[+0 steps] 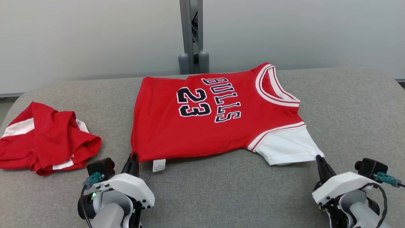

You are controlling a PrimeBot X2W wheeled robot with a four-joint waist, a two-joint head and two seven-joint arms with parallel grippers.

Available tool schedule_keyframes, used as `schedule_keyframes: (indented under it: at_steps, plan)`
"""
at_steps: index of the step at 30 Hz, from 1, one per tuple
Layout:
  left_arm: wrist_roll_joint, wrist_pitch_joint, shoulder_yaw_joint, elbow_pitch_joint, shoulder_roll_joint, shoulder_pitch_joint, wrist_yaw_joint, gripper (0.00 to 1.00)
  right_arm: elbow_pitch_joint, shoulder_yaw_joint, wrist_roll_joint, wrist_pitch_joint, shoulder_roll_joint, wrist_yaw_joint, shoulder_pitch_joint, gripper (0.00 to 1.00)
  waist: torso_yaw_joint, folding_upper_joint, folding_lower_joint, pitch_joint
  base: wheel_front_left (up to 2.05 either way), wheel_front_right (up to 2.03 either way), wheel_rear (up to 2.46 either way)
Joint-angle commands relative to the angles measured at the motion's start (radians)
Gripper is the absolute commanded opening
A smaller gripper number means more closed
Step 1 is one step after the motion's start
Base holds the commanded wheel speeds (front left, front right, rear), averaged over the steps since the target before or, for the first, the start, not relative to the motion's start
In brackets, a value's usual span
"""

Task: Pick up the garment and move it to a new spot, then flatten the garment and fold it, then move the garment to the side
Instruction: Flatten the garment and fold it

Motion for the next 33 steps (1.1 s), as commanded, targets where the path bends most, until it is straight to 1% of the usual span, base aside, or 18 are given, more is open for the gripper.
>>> schedule_keyframes:
  at_steps: [1, 9, 12, 18, 27, 30, 33]
  plan:
    - [0.023, -0.001, -0.005, -0.014, 0.006, 0.023, 0.008, 0.0, 0.001, 0.002, 0.03, -0.001, -0.013, 0.0, 0.025, 0.0, 0.005, 0.0, 0.0001, -0.016, 0.0, 0.0, 0.0]
    - [0.078, -0.001, 0.003, -0.048, 0.006, 0.093, 0.019, 0.0, -0.038, 0.004, 0.096, -0.001, -0.029, 0.0, 0.101, 0.0, -0.001, 0.0, 0.0001, -0.054, 0.0, 0.0, 0.0]
    - [0.1, -0.001, 0.012, -0.058, 0.006, 0.116, 0.019, 0.0, -0.065, -0.013, 0.12, -0.001, -0.038, 0.0, 0.127, 0.0, -0.003, 0.0, 0.0001, -0.066, 0.0, 0.0, 0.0]
    - [0.144, -0.001, 0.035, -0.074, 0.006, 0.158, 0.015, 0.0, -0.113, 0.002, 0.16, -0.001, -0.047, 0.0, 0.176, 0.0, -0.009, 0.0, 0.0001, -0.089, 0.0, 0.0, 0.0]
    - [0.22, -0.001, 0.054, -0.086, 0.006, 0.226, -0.01, 0.0, -0.144, 0.047, 0.228, -0.001, -0.066, 0.0, 0.278, 0.0, -0.005, 0.0, 0.0001, -0.118, 0.0, 0.0, 0.0]
    - [0.244, -0.001, 0.061, -0.08, 0.006, 0.24, -0.024, 0.0, -0.118, 0.056, 0.226, -0.001, -0.069, 0.0, 0.296, 0.0, -0.006, 0.0, 0.0001, -0.12, 0.0, 0.0, 0.0]
    - [0.271, -0.001, 0.069, -0.072, 0.006, 0.256, -0.039, 0.0, -0.096, 0.07, 0.231, 0.016, -0.053, 0.0, 0.307, 0.0, -0.007, 0.0, 0.0001, -0.12, 0.0, 0.0, 0.0]
